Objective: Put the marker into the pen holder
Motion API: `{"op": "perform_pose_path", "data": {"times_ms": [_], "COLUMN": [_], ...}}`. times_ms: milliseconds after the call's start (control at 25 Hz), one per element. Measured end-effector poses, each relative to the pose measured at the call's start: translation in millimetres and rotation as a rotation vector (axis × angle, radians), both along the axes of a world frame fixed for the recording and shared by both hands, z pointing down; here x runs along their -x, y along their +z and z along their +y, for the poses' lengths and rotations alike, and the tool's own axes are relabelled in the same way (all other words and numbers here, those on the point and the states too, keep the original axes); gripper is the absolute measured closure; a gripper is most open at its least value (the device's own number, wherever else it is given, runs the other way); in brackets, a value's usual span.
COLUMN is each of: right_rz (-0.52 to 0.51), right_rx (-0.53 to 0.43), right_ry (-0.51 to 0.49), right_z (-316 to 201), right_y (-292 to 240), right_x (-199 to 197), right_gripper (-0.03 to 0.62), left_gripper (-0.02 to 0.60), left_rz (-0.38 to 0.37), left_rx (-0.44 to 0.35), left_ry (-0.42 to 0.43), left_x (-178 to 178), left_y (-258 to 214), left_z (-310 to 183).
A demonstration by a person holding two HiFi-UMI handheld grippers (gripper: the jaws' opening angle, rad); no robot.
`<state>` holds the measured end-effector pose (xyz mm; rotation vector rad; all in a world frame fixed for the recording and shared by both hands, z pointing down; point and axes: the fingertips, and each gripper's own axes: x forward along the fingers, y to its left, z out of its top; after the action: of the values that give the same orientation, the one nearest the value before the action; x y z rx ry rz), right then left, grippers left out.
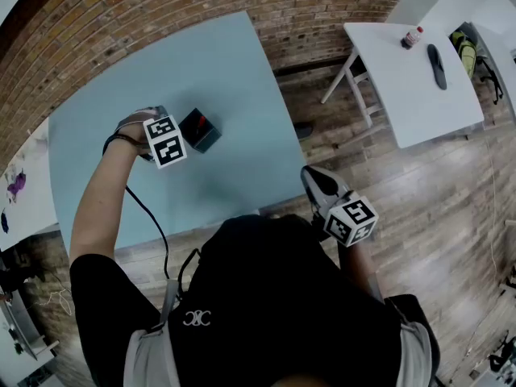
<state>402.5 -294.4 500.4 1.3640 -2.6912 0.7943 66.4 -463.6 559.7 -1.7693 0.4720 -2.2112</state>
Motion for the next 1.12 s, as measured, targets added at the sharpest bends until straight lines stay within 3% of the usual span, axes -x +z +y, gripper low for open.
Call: {"op": "perform_pose_path", "data": {"times_ms": [80, 320, 440, 560, 680, 840, 1120], "right_rz": [-0.074, -0.026, 0.006, 0.037, 0.087, 0.127, 0.153], "right_rx": [-0.007, -0.083, -0.109, -0.141, -0.170, -0.174, -0.161], "right_ry": [0.013, 0.027, 0.038, 0.024, -0.004, -0.042, -0.055], "right_z": [-7, -33, -46, -57, -66, -75, -74], "right_y": [-14, -34, -41, -49, -52, -50, -38], "right_x": [2, 9, 14, 25, 38, 51, 60], "right_gripper": [0.591, 0.591, 0.591, 0.591, 0.591, 0.591, 0.591], "left_gripper": [0.577, 0.577, 0.577, 0.576, 0.575, 0.575, 0.575], "left_rz": [0.142, 0.700, 0.907, 1.069, 1.167, 1.222, 1.241], "left_rx": [-0.088, -0.266, -0.385, -0.438, -0.454, -0.466, -0.438], "left_ry": [-0.065, -0.346, -0.441, -0.534, -0.602, -0.649, -0.640], "left_x": [-2, -14, -12, -7, 2, 9, 7], "left_y": [-19, -60, -68, -73, -64, -50, -39], "left_z": [2, 33, 51, 72, 89, 110, 131]}}
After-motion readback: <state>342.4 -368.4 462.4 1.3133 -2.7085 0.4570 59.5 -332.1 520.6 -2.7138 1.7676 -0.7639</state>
